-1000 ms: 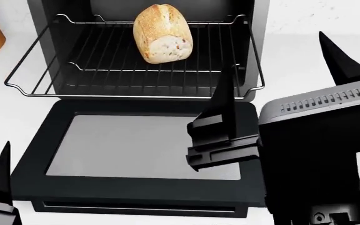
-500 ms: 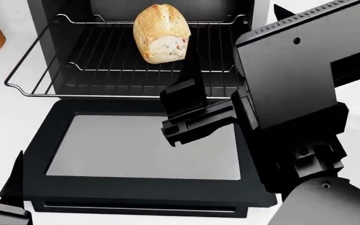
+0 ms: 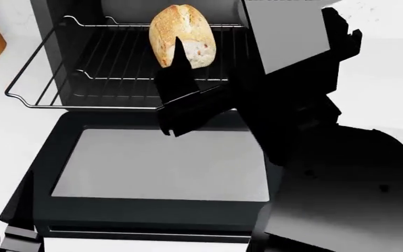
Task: Pick the bread from the top rack and place it on the plate on the counter.
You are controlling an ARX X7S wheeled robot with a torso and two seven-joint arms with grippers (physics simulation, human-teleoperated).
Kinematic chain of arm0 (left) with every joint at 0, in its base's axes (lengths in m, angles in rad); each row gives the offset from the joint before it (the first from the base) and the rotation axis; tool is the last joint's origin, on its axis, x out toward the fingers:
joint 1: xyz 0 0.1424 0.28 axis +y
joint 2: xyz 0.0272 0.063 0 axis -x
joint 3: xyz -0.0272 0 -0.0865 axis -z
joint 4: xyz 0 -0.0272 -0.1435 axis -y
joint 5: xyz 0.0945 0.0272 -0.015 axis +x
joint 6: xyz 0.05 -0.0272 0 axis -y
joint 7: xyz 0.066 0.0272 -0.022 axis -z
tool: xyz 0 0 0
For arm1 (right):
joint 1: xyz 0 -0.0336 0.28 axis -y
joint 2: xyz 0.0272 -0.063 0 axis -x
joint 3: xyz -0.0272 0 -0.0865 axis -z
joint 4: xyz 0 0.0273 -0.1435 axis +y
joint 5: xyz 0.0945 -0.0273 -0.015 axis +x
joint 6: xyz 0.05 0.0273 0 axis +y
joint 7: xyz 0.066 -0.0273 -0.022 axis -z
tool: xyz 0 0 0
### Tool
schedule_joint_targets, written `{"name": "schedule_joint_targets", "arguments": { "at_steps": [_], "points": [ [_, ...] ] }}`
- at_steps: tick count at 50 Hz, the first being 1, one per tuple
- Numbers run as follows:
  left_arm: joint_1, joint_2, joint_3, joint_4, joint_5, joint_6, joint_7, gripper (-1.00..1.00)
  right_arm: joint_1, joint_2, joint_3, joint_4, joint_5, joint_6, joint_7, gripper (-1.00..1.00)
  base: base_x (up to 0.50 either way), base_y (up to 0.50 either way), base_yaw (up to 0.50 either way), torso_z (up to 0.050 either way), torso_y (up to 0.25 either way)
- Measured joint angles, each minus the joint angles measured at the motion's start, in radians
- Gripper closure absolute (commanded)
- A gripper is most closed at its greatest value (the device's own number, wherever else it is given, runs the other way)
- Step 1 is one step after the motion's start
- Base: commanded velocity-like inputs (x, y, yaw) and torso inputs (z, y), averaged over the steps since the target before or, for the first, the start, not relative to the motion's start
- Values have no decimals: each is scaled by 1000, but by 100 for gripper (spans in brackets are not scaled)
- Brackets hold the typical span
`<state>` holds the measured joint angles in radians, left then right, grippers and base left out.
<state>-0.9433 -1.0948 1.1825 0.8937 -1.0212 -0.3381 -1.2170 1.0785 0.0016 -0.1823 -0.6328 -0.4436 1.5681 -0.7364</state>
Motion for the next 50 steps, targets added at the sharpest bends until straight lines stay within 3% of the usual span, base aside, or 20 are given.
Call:
{"name": "schedule_joint_targets", "arguments": {
  "at_steps": [6, 16, 24, 34, 50],
  "points": [
    [8, -1, 2, -6, 6, 7, 4, -100, 42, 24, 40, 89, 183, 2, 119, -100, 0, 0, 0, 0, 0],
    [17, -2, 4, -10, 11, 13, 6, -100, 149, 161, 85, 266, 970, -8, 757, -100, 0, 0, 0, 0, 0],
    [28, -8, 4, -12, 17, 24, 9, -100, 220, 211, 45, 376, 1338, -32, 999, -100, 0, 0, 0, 0, 0],
    [40, -16, 4, -14, 26, 37, 12, -100, 282, 242, -47, 494, 1474, -103, 1066, -100, 0, 0, 0, 0, 0],
    [50, -18, 5, -16, 31, 42, 13, -100, 324, 259, -178, 671, 1444, -250, 1005, -100, 0, 0, 0, 0, 0]
  ]
}}
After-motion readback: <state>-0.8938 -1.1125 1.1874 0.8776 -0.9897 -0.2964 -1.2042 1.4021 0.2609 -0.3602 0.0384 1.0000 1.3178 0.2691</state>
